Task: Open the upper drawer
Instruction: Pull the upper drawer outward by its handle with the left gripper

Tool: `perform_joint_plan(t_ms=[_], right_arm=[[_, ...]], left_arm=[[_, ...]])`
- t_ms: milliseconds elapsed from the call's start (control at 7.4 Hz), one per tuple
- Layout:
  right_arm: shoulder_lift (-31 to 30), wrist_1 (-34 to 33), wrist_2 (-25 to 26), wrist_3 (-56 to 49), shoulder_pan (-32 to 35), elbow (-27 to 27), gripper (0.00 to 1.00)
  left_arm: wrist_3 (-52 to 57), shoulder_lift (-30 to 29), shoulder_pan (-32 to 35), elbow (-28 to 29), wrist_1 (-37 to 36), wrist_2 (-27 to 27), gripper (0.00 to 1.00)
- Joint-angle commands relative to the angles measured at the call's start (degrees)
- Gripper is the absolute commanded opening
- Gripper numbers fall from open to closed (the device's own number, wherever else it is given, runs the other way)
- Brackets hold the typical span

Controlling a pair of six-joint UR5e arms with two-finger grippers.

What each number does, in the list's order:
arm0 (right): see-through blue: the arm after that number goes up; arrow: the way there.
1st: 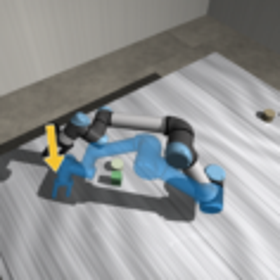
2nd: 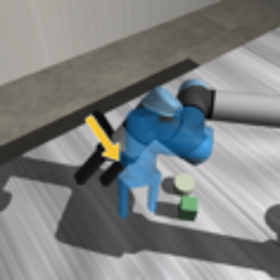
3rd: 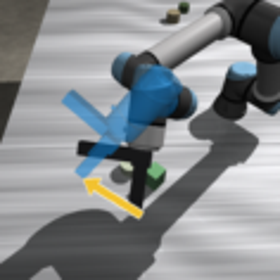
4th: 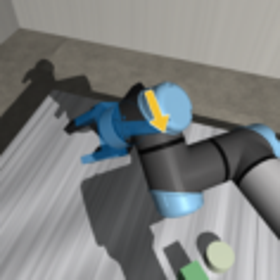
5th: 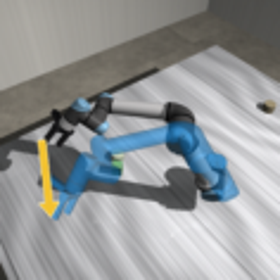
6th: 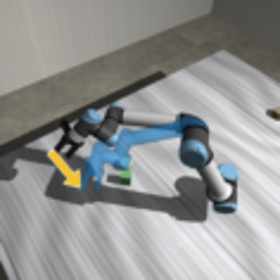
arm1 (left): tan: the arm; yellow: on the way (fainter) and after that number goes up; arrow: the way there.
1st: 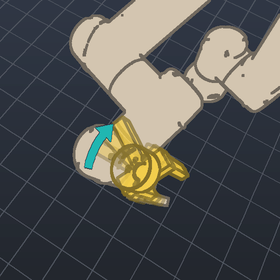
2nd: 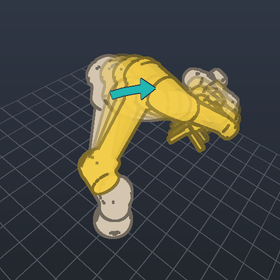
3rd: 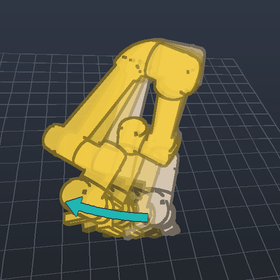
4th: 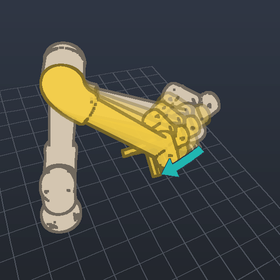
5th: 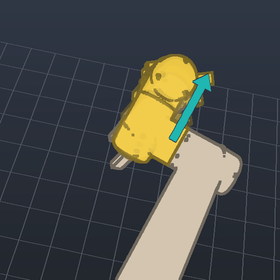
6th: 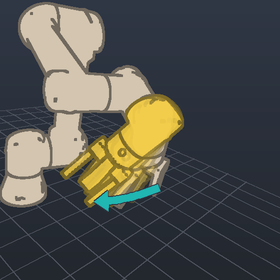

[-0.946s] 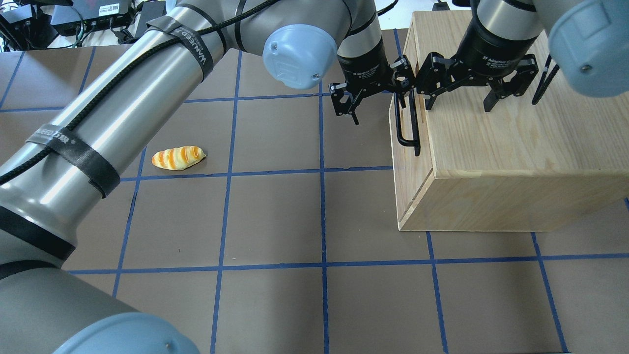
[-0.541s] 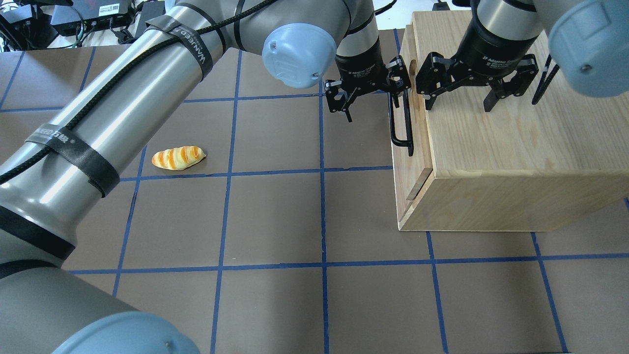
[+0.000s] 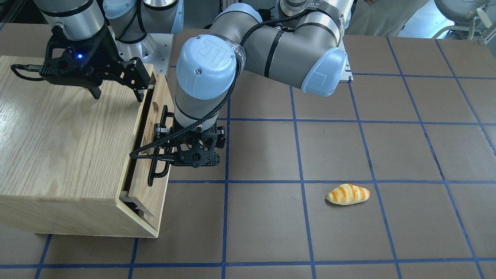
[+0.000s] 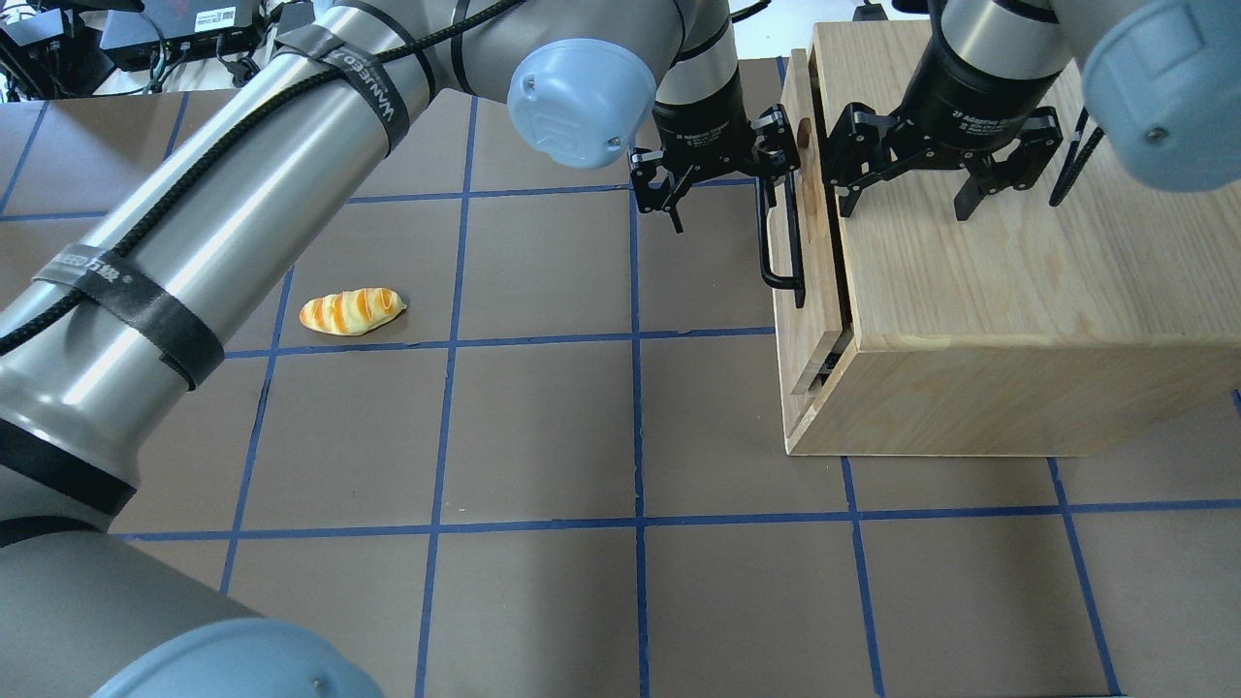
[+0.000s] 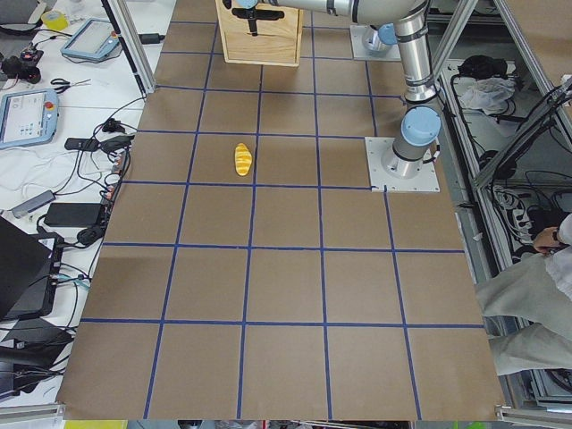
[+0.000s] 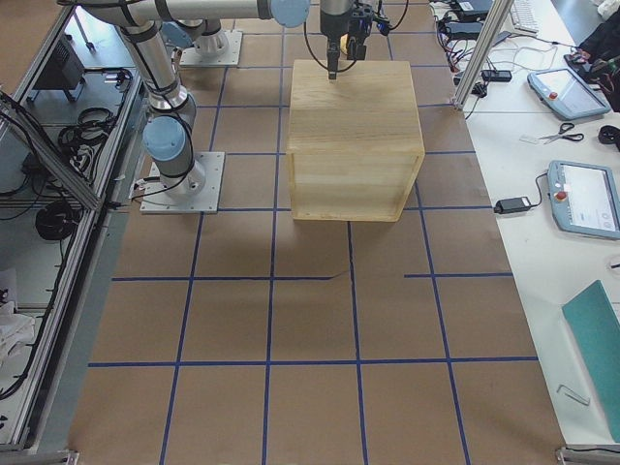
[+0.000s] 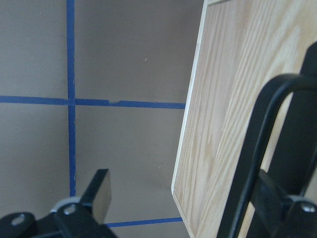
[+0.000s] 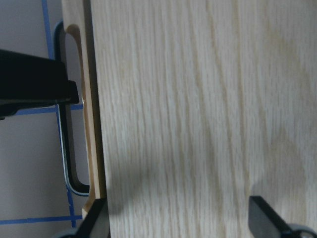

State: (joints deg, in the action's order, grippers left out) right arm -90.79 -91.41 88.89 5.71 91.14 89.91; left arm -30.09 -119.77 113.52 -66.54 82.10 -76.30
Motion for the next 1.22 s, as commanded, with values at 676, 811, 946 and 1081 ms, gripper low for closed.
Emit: perform_joint_plan(t_ms=[676,811,946,1081], right_arm=[[0.00,0.00,-0.03,0.00,0.00,0.00,1.00],[0.00,0.00,-0.03,0.00,0.00,0.00,1.00],[0.00,0.00,-0.03,0.00,0.00,0.00,1.00],[0.00,0.00,0.06,0.00,0.00,0.00,1.00]], left_arm=[[2.66,0.59,-2.59,-0.35,1.74,-1.22,1.00],[3.80,0.94,-2.95,-0.26,2.18,-1.22,1.00],[4.24,0.94,-3.73,-0.35,2.45,-1.30,1.00],[5.12,0.94,-3.91,-0.35,2.54,-2.00,1.00]])
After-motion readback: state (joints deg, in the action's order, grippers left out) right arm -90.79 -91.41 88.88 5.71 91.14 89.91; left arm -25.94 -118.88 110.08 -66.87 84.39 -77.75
